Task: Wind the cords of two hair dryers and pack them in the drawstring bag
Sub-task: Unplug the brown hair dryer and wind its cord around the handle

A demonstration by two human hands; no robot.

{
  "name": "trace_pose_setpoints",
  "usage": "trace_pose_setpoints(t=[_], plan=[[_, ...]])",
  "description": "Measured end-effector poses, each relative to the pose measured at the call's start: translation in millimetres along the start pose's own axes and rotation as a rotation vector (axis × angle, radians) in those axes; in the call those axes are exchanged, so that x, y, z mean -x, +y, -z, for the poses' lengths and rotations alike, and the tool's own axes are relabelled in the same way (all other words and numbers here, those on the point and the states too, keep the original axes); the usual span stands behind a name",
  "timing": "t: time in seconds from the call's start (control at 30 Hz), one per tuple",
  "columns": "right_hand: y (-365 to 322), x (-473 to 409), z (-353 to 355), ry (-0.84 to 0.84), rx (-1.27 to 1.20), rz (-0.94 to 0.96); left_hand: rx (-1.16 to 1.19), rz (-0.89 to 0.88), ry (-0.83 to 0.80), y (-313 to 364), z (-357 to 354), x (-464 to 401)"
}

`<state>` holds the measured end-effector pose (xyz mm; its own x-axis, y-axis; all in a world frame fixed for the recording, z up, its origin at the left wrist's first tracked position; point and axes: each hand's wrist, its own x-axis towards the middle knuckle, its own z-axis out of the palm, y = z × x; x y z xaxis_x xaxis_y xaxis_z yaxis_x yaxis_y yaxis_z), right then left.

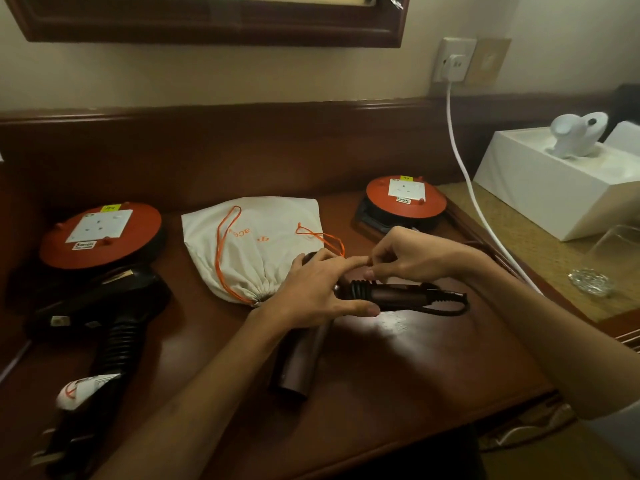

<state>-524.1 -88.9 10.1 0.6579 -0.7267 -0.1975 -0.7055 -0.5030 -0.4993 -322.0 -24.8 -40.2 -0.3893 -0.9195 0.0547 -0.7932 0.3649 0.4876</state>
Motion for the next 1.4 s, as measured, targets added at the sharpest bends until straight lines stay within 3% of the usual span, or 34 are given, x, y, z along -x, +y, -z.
trace_pose_setpoints(t=[0.1, 0.3, 0.47, 0.53, 0.67, 0.9, 1.03, 1.1, 1.23, 1.4], plan=[[-16.5, 10.1, 2.3, 0.022, 0.035, -0.006, -0.035, -0.016, -0.053, -2.0, 0.5, -4.2], [-38.4, 32.8, 4.4, -0.111, 0.218, -0.082, 0.008, -0.028, -0.050, -4.5, -1.4, -8.7], [-57.9, 55.8, 3.9, 0.138, 0.293, -0.160, 0.121, 0.000, 0.096, -17.0, -5.2, -6.4], [-59.9, 69.4, 4.3, 0.227, 0.198, -0.135, 0.294, -0.052, 0.144, -26.1, -5.7, -6.3], [-47.2, 83.6, -26.4, 0.238, -0.098, -0.049, 0.646, -0.107, 0.162, -31.7, 2.7, -1.2], [7.8, 73.8, -76.3, 0.357, -0.304, 0.016, 0.509, -0.007, 0.179, -24.0, -4.2, 0.5], [32.2, 66.6, -85.4, 0.267, -0.366, -0.147, 0.245, 0.030, 0.200, -8.6, -10.5, 2.6], [43.5, 58.5, -85.8, 0.202, -0.316, -0.207, 0.246, 0.012, 0.171, -7.2, -8.7, 2.9], [52.9, 45.3, -64.2, 0.050, -0.507, -0.096, 0.239, -0.027, 0.101, -8.8, -5.2, 4.3], [48.4, 13.6, -38.3, -0.188, -0.474, -0.092, 0.375, -0.047, 0.082, -18.6, -1.0, 12.4]])
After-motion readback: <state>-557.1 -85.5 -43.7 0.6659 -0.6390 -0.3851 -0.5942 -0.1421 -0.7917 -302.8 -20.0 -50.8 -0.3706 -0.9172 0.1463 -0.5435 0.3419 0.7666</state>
